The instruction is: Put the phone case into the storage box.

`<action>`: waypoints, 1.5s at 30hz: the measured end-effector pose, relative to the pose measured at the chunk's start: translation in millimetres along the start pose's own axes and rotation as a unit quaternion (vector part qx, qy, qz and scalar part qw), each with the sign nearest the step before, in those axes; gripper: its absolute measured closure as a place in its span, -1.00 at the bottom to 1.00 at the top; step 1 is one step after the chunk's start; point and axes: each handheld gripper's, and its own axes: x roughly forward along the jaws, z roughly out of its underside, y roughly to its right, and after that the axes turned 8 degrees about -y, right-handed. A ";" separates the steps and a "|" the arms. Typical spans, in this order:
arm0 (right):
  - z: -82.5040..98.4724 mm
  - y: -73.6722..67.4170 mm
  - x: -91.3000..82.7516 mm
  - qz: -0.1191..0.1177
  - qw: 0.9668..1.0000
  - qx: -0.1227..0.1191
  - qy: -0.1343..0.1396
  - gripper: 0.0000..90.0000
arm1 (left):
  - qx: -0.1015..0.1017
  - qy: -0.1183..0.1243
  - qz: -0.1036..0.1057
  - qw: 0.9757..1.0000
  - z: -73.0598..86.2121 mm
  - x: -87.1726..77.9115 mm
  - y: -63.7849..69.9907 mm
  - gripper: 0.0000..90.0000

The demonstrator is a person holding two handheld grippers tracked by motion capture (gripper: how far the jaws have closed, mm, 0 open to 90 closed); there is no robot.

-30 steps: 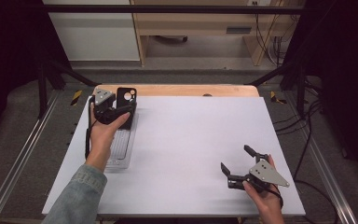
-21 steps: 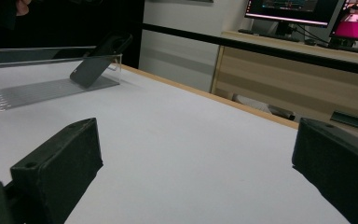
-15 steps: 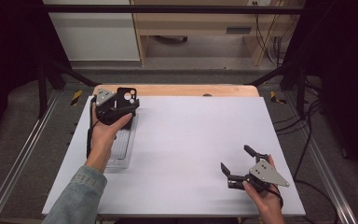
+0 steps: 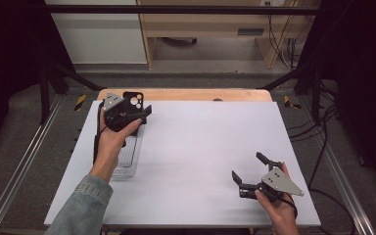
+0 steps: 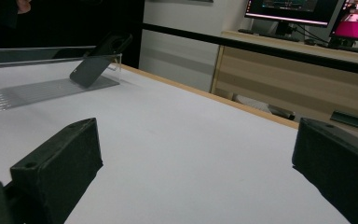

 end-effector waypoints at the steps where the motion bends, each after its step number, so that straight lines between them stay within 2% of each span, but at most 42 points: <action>1: 0.0 -0.1 0.0 0.000 1.000 -0.001 0.000 -0.96 | 0.000 0.000 0.001 1.000 -0.1 -0.1 0.6 -0.95; 9: 0.0 -0.1 -0.2 0.000 1.000 -0.001 0.000 -0.96 | 0.005 -0.001 0.015 1.000 -1.4 -1.7 8.2 -0.95; 16: 0.3 -0.5 -0.1 -0.001 1.000 0.001 -0.002 -0.96 | 0.004 0.009 0.034 0.999 -2.6 -7.1 13.5 -0.96; 22: 0.2 -0.7 0.1 -0.001 1.000 0.001 -0.003 -0.96 | 0.011 0.022 0.047 0.999 -2.7 -14.9 17.1 -0.95; 36: 0.3 -0.7 0.1 -0.002 1.000 0.001 -0.004 -0.96 | 0.048 0.033 0.052 0.997 -2.1 -32.3 24.4 -0.97; 45: 0.1 -1.0 0.3 0.000 1.000 -0.001 -0.008 -0.94 | 0.043 0.050 0.065 0.996 0.2 -44.9 29.1 -0.97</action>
